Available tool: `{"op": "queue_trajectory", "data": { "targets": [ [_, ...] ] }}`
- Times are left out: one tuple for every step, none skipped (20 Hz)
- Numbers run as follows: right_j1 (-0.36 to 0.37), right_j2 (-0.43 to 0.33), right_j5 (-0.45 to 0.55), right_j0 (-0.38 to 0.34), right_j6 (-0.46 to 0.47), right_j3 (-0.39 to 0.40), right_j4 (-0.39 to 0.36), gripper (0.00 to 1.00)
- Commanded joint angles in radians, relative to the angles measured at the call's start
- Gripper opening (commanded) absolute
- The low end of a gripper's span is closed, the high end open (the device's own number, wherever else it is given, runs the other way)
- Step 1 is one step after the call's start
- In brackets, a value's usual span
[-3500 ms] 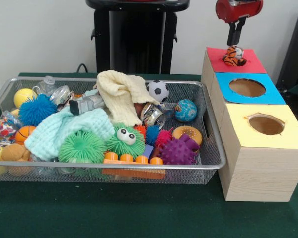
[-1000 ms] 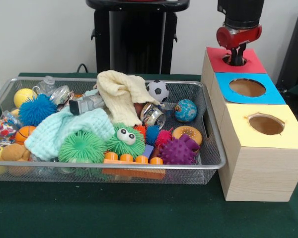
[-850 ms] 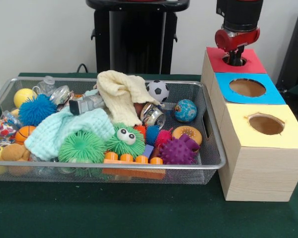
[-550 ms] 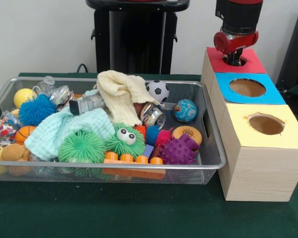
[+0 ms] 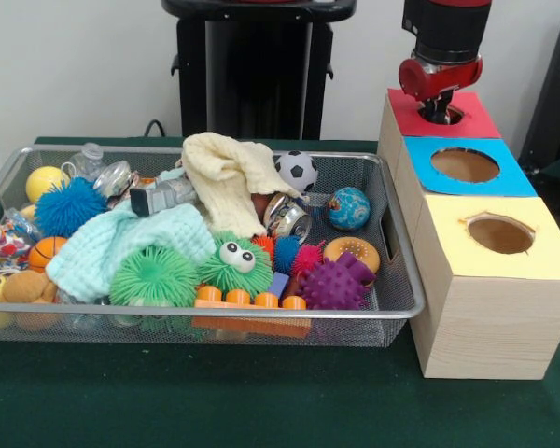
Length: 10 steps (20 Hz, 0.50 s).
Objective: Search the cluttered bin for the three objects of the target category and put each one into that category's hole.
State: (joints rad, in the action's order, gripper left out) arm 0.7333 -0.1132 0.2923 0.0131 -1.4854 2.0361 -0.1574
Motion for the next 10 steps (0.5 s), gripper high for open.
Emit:
{"op": "queue_trajectory", "data": {
  "targets": [
    [0.066,-0.054,0.095,-0.026,-0.104,0.063,0.001,0.00],
    [0.097,-0.063,0.121,-0.033,-0.094,0.070,0.009,0.00],
    [0.119,-0.068,0.141,-0.037,-0.087,0.075,0.015,0.00],
    [0.155,-0.076,0.179,-0.044,-0.075,0.078,0.027,0.00],
    [0.174,-0.081,0.195,-0.049,-0.069,0.081,0.034,0.00],
    [0.202,-0.088,0.223,-0.055,-0.059,0.084,0.042,0.00],
    [0.217,-0.094,0.235,-0.060,-0.055,0.086,0.047,0.00],
    [0.238,-0.100,0.257,-0.064,-0.049,0.085,0.052,0.00],
    [0.248,-0.102,0.266,-0.065,-0.048,0.084,0.053,0.00],
    [0.263,-0.103,0.285,-0.066,-0.043,0.082,0.054,0.00]
  ]
}}
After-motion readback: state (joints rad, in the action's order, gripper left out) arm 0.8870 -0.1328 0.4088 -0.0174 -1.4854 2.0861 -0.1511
